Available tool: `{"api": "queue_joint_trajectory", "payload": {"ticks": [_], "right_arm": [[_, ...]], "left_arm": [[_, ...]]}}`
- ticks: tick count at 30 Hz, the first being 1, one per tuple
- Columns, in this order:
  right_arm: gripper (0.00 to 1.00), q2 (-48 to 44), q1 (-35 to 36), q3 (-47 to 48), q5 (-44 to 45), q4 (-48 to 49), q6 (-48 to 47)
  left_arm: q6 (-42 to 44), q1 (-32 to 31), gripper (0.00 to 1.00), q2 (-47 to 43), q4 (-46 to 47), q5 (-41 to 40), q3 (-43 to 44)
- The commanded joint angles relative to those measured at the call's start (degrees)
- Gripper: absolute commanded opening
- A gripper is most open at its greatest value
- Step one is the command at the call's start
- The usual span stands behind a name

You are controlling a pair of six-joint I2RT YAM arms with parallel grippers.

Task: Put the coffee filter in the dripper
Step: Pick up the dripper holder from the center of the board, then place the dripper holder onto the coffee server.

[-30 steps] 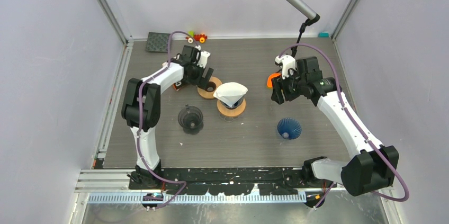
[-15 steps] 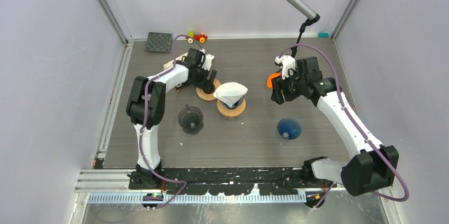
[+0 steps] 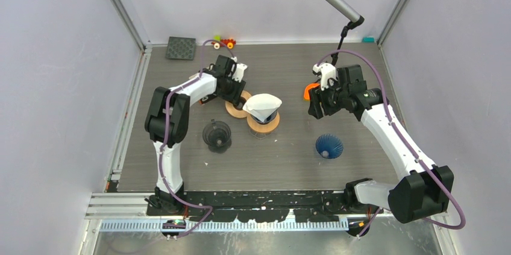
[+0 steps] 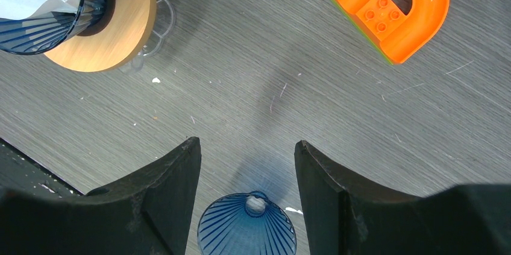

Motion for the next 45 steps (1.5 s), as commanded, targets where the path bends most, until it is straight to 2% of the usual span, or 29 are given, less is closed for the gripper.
{"api": "queue_joint_trajectory", "payload": {"ticks": [1,9,16,22,26,31,38,45], "right_arm": [[0.63,-1.3,-0.3,0.2,-1.0,1.8,-0.4],[0.63,-1.4,-0.3,0.2,-1.1,1.8,-0.4],[0.63,-1.7,-0.3,0.1,-1.3,1.8,-0.4],[0.63,-2.3,-0.2,-0.1,-1.2,1.8,-0.5],[0.63,-2.5,-0.3,-0.2,-1.3,1.8,-0.6],[0.63,-2.2,-0.3,-0.1,-1.7,1.7,-0.4],[0.63,-2.9,-0.4,-0.5,-2.0,1.5,-0.5],[0.63,-2.4,-0.5,-0.3,-2.5,1.2,-0.6]], "left_arm": [[3.1,-0.6,0.33,-2.7,-4.7,2.8,3.1],[4.6,-0.3,0.29,-13.3,-8.0,4.5,0.9],[5.5,3.3,0.29,-23.9,-11.4,4.0,-0.4],[7.2,9.1,0.33,-31.3,-21.7,10.7,-5.0],[8.0,10.6,0.36,-35.3,-25.6,16.2,-10.3],[6.9,10.6,0.38,-36.7,-25.7,19.9,-14.7],[7.3,10.6,0.40,-33.9,-25.1,19.4,-16.4],[8.1,10.4,0.42,-35.0,-22.7,16.8,-19.2]]}}
